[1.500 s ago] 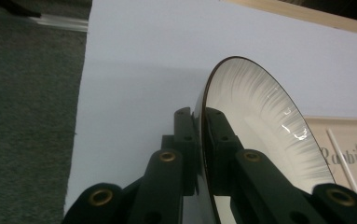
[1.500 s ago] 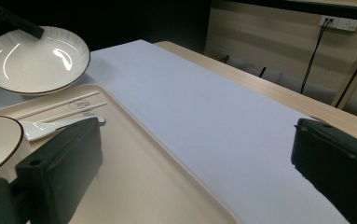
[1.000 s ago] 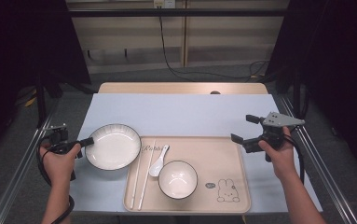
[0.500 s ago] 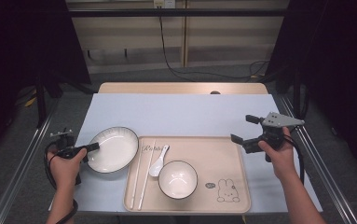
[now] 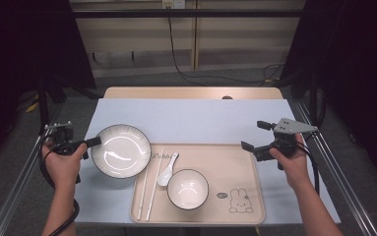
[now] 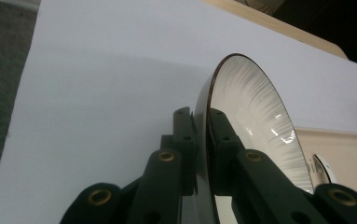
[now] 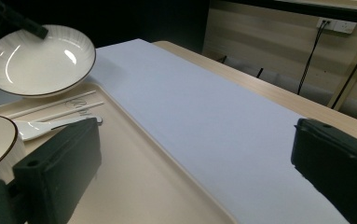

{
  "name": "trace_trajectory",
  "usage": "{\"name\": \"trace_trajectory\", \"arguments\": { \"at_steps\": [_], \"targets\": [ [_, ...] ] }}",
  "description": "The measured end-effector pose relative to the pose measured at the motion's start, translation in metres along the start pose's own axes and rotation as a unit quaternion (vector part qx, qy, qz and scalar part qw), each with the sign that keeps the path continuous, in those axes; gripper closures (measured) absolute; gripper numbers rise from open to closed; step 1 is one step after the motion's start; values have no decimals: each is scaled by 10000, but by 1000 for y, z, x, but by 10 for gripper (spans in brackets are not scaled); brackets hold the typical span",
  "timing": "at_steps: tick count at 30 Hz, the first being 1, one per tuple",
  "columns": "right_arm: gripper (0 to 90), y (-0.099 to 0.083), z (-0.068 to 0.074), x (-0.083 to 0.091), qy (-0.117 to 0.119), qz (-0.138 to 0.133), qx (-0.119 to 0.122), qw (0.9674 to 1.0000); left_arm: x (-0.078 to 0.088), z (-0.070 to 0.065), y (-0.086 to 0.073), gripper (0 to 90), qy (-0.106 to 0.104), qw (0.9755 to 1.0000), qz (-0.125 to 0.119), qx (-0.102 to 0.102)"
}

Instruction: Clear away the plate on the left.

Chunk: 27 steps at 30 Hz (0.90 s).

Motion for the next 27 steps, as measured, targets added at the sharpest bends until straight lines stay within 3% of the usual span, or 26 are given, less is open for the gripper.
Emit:
{"name": "trace_trajectory", "arguments": {
  "at_steps": [5,8,11,15,17,22,25,27],
  "targets": [
    [2,1,2,-10,-13,22,60,10000,2,-32,27,843,-298,9991,-147,-282],
    [1,7,3,-18,91,-77,45,9999,-6,-62,38,843,-476,9969,-120,-612],
    [0,20,3,-30,32,-125,-71,9999,-22,-95,44,842,-630,9937,-30,-922],
    [8,33,1,-47,164,-82,-68,9998,-45,-138,48,843,-922,9866,158,-1338],
    [18,38,-2,-55,240,-60,-257,9994,-54,-160,47,842,-1105,9817,208,-1536],
    [30,50,-6,-71,233,-44,-312,9992,-73,-208,41,842,-1525,9704,338,-1842],
    [46,51,-9,-80,394,-61,-671,9970,-78,-229,36,842,-1792,9632,440,-1954],
    [122,49,-9,-84,625,-83,-890,9940,-79,-241,33,841,-1954,9594,451,-1984]
  ]
}}
Point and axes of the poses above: each handheld gripper's, and its own axes: x roughly backward along the jaws, y roughly out of its top, z roughly to its left, the point moved 5 cm from there along -x, roughly forward along the jaws, and after that the axes turned 6 degrees about x, right-handed, at the moved point
